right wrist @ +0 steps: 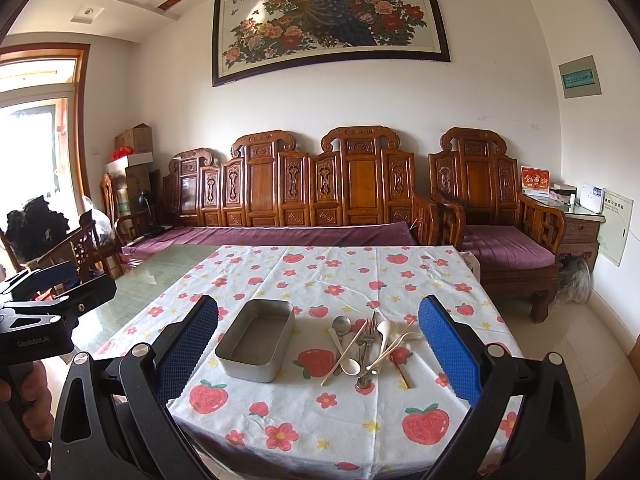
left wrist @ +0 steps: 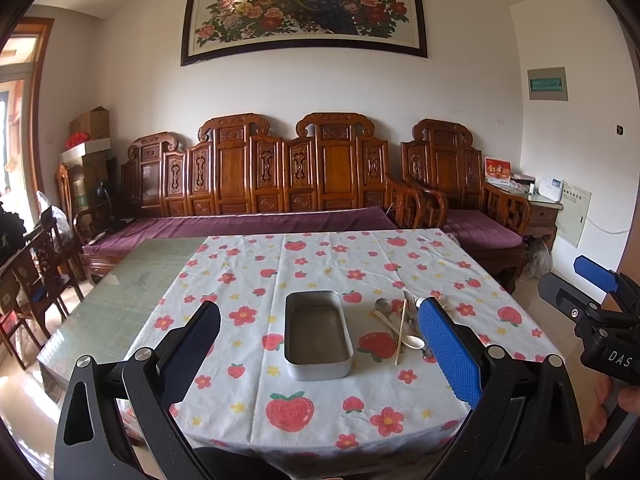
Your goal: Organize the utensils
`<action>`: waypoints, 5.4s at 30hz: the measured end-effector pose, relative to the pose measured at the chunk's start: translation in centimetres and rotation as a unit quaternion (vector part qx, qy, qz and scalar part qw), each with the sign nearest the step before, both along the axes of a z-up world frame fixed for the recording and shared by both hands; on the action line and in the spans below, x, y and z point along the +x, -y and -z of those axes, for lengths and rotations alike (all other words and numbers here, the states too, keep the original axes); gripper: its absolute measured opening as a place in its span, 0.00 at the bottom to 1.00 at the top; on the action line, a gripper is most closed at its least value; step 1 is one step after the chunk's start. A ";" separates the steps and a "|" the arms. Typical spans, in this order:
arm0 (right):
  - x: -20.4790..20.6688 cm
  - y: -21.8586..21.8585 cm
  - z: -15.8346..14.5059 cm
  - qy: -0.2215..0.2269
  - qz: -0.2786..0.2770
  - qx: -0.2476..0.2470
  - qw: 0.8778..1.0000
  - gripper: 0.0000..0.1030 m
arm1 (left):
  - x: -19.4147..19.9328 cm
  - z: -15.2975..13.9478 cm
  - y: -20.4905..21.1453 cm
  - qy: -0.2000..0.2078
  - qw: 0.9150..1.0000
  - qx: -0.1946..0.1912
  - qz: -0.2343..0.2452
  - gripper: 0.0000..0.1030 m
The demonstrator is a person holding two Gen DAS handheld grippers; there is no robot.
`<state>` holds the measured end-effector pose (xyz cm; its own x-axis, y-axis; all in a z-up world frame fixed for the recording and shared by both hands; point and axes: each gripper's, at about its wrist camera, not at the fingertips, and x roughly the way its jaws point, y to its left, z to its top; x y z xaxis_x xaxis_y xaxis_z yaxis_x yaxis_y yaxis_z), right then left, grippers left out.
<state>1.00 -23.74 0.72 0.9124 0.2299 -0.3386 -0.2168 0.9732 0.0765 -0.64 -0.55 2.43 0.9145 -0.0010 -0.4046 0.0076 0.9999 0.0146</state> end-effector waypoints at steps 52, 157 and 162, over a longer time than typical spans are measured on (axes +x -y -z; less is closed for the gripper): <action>16.4 4.5 12.9 -0.175 -0.013 -0.064 0.982 0.62 | 15.5 13.8 5.5 -0.176 0.978 0.048 0.101 0.93; 29.4 5.7 19.7 -0.300 0.002 0.049 0.953 0.04 | 21.4 17.7 2.4 -0.216 0.963 -0.066 0.145 0.04; 28.9 2.6 18.1 -0.286 -0.033 0.048 0.956 0.04 | 21.9 17.7 0.8 -0.220 0.965 -0.055 0.132 0.04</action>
